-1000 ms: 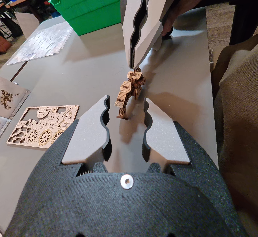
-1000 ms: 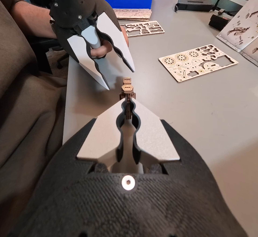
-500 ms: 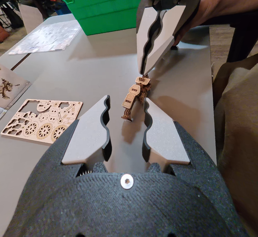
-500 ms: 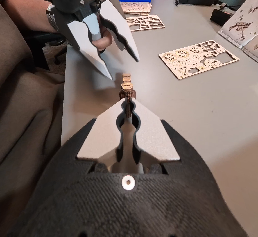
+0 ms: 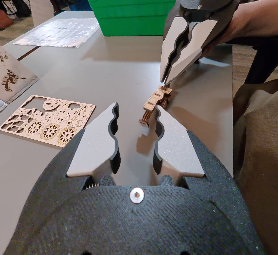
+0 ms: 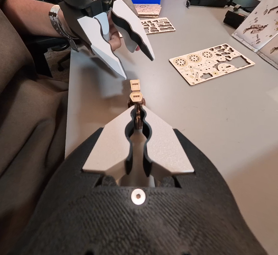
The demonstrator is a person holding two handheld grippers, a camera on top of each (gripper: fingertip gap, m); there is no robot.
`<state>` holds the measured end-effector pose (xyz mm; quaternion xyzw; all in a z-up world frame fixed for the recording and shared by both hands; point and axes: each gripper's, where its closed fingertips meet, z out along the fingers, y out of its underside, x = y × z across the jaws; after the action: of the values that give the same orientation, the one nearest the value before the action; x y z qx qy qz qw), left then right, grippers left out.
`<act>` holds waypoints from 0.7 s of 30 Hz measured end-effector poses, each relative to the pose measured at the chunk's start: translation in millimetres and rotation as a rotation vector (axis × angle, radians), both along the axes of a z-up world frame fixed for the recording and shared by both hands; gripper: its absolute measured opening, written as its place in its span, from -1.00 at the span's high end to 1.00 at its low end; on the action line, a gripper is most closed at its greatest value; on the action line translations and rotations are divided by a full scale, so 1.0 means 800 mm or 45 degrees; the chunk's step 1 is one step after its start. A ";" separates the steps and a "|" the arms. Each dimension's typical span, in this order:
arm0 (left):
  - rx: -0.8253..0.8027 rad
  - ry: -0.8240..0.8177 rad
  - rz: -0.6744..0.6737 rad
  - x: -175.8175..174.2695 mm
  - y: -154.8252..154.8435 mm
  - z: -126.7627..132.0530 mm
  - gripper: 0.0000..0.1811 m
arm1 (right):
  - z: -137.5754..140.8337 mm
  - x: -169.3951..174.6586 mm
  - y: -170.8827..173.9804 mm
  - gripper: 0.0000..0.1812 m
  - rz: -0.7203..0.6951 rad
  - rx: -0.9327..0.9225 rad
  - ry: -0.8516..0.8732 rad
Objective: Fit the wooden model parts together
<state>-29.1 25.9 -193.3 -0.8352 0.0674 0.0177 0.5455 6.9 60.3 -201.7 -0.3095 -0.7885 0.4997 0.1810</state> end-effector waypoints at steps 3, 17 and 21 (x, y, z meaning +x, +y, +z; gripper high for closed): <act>-0.002 -0.008 0.005 -0.001 0.000 0.000 0.50 | 0.000 0.000 0.001 0.98 -0.003 -0.004 0.001; -0.010 -0.012 0.004 -0.001 -0.001 -0.001 0.50 | 0.002 -0.001 0.002 0.97 -0.010 -0.013 0.003; -0.015 -0.010 0.001 0.000 -0.001 -0.002 0.49 | 0.005 -0.003 0.005 0.96 -0.025 -0.037 0.008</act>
<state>-29.4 25.4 -195.2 -0.8384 0.0650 0.0142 0.5409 4.5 64.0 -197.8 -0.3184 -0.7775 0.5102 0.1839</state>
